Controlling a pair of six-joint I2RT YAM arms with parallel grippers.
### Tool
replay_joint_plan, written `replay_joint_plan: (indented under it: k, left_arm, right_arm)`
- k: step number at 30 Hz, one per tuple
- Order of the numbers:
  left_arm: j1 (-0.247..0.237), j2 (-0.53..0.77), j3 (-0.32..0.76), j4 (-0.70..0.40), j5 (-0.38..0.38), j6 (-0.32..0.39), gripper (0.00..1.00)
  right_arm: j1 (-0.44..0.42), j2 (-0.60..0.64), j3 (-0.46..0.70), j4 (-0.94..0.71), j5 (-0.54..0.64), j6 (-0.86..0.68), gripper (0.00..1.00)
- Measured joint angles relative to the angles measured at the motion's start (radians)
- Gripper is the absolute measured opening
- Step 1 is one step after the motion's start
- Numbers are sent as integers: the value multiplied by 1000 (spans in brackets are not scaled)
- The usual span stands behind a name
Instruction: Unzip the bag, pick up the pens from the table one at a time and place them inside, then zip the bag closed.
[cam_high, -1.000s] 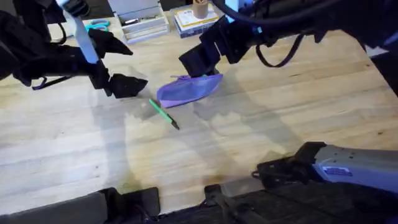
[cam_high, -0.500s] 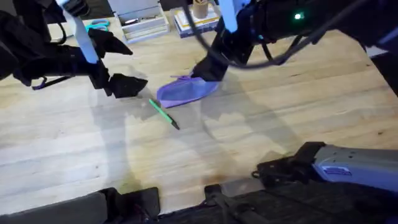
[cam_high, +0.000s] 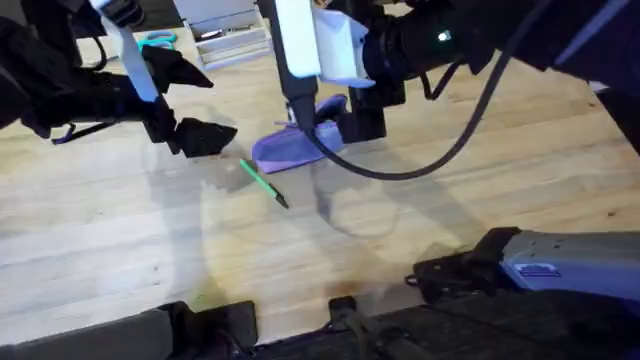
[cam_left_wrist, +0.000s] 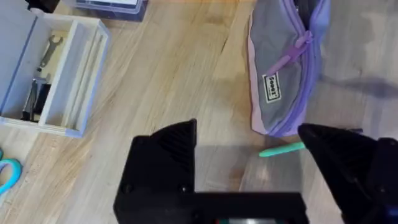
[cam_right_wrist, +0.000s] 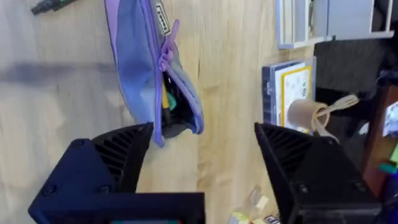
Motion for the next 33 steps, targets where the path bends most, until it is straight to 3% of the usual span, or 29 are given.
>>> replay_joint_plan:
  k: [5, 6, 9, 10, 20, 33]
  left_arm:
    - [0, 0, 0, 0, 0, 0, 993]
    - [0, 0, 0, 0, 0, 0, 994]
    - [0, 0, 0, 0, 0, 0, 994]
    - [0, 0, 0, 0, 0, 0, 993]
    - [0, 0, 0, 0, 0, 0, 993]
    - [0, 0, 0, 0, 0, 0, 993]
  right_arm:
    - [0, 0, 0, 9, 0, -68, 997]
    - [0, 0, 0, 13, 0, -80, 573]
    - [0, 0, 0, 8, 0, -83, 150]
    - [0, 1, 0, 3, -1, -83, 64]
    - [0, 104, 0, 2, -71, -90, 34]
    - [0, 271, 0, 13, -80, -146, 34]
